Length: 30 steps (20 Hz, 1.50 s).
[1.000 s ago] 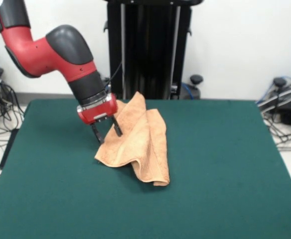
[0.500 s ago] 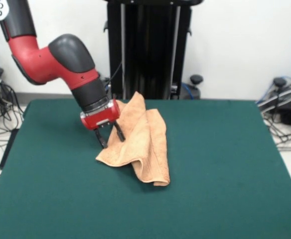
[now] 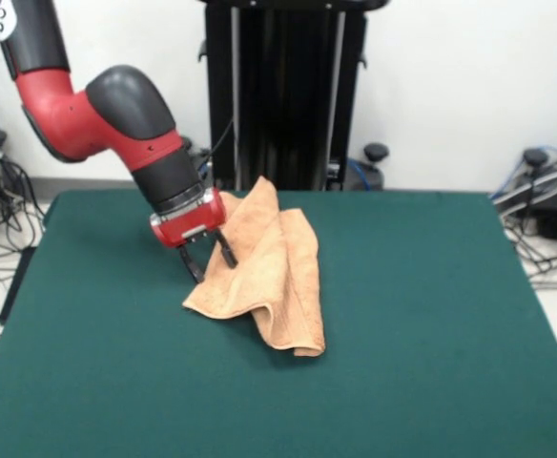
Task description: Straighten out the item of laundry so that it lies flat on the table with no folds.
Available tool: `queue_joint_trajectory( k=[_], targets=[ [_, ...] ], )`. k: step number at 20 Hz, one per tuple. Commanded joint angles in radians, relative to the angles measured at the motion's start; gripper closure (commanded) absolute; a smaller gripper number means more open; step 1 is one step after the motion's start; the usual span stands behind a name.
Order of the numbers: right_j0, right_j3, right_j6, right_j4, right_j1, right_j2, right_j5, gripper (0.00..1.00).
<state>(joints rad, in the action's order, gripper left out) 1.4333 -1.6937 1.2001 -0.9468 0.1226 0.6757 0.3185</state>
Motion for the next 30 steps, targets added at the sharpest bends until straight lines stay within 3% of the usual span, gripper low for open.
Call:
queue_joint_trajectory(
  k=[1,5,13,24,30],
  targets=[
    [-0.039,0.124,-0.141,0.013,-0.035,-0.022,0.14,0.0],
    [-0.054,0.095,-0.111,0.013,-0.086,-0.03,0.131,0.0],
    [-0.046,0.102,-0.12,0.004,-0.072,-0.032,0.121,0.0],
    [-0.049,0.145,-0.117,-0.016,0.017,-0.034,0.077,0.0],
    [-0.052,0.16,-0.071,-0.054,0.059,-0.037,-0.013,0.0]
  ],
)
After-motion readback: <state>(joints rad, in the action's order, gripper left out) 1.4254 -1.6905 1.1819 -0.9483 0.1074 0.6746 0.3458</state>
